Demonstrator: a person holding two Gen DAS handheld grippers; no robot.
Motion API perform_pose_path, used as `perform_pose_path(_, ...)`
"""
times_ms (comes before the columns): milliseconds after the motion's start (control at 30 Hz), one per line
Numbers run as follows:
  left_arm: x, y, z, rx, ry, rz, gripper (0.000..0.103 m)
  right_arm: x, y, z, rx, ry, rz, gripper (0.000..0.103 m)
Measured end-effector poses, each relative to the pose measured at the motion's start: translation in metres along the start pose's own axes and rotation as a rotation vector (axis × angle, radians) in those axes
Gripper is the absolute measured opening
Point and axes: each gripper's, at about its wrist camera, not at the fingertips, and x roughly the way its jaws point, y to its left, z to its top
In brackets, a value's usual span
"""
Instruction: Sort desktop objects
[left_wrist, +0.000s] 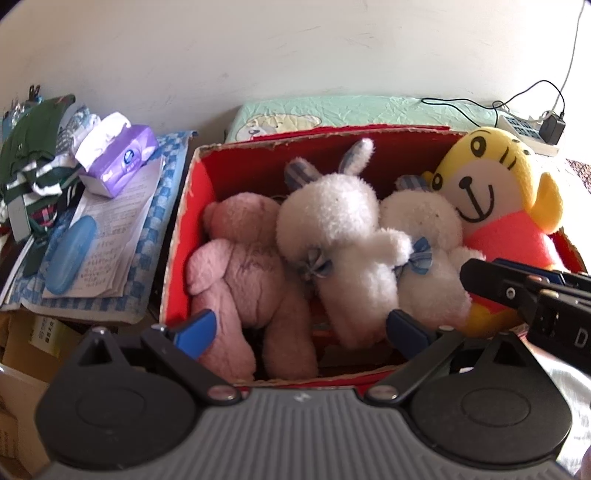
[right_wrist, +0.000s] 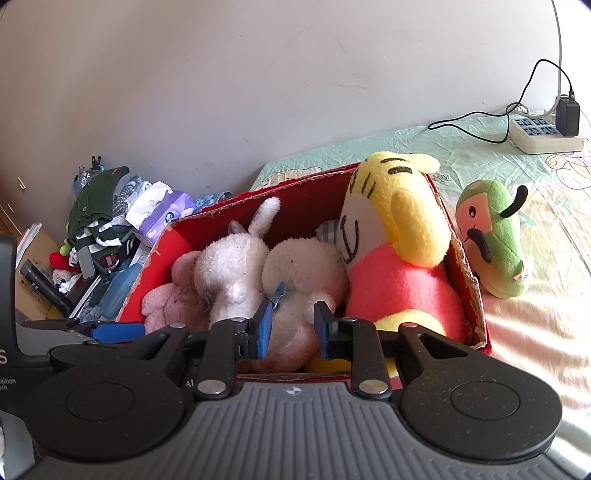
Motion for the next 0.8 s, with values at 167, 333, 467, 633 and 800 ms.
perform_pose_path(167,0.0007,-0.0017,-0.0018,0.004,-0.016,0.009,0.1,0.0002,0.0001,-0.0016,-0.006,-0.007,-0.005,0.026)
perform_pose_path(333,0.0002,-0.0028,-0.0025,-0.005,-0.018,0.017,0.1,0.0,0.0001,-0.0028,-0.008,-0.016,-0.014,0.026)
perform_pose_path(467,0.0022,0.0004,-0.0014,-0.031,-0.007,0.011,0.102,0.0001,-0.0001,-0.0033,-0.016,-0.015,-0.018,0.026)
perform_pose_path(633,0.0018,-0.0005,-0.0022,-0.036,-0.008,0.018,0.103,-0.0003,0.0011,-0.0052,-0.026,-0.017,-0.029,0.026)
perform_pose_path(800,0.0011,-0.0028,-0.0021,-0.032,-0.01,0.034,0.103,-0.0013,0.0018,-0.0057,-0.036,-0.014,-0.034,0.026)
